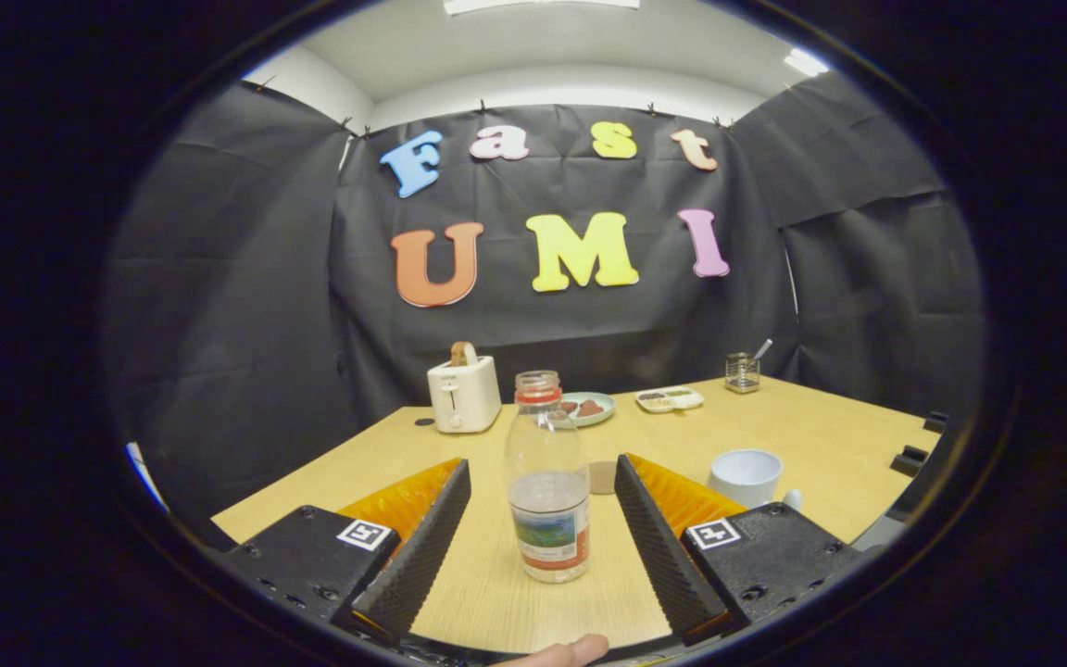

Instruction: Take the bottle from table, then pour the juice into the cup, finally place the bottle on the coaster

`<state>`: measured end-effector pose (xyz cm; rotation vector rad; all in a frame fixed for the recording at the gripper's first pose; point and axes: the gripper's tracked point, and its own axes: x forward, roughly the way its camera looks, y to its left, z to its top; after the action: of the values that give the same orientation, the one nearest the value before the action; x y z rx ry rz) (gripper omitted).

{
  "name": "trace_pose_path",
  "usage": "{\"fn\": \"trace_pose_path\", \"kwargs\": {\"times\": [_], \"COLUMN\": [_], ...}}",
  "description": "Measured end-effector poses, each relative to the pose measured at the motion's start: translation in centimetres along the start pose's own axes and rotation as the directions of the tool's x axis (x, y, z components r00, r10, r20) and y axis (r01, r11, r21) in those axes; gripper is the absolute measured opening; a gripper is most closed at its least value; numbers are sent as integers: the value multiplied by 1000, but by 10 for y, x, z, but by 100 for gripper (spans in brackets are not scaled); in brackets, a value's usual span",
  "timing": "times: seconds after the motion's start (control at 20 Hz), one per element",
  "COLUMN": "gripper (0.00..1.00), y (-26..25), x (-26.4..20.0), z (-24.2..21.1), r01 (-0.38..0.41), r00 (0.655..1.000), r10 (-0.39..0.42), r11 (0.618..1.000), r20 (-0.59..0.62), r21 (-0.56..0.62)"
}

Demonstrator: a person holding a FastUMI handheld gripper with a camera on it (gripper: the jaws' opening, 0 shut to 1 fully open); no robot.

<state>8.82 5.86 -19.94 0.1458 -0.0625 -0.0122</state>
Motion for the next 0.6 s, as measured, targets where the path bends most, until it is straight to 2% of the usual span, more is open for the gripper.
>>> {"fn": "trace_pose_path", "kwargs": {"times": [0.2,0.4,0.6], "gripper": [100,100,100], "y": [1,-4,-2], "x": [16,40,65], "z": [-12,-38,-51], "r01": [6,47,61], "r00": [1000,999,998], "r10": [-6,-47,-61], "r11": [1000,999,998], "r20": [27,-13,-1], "r21": [-5,-12,-31]}}
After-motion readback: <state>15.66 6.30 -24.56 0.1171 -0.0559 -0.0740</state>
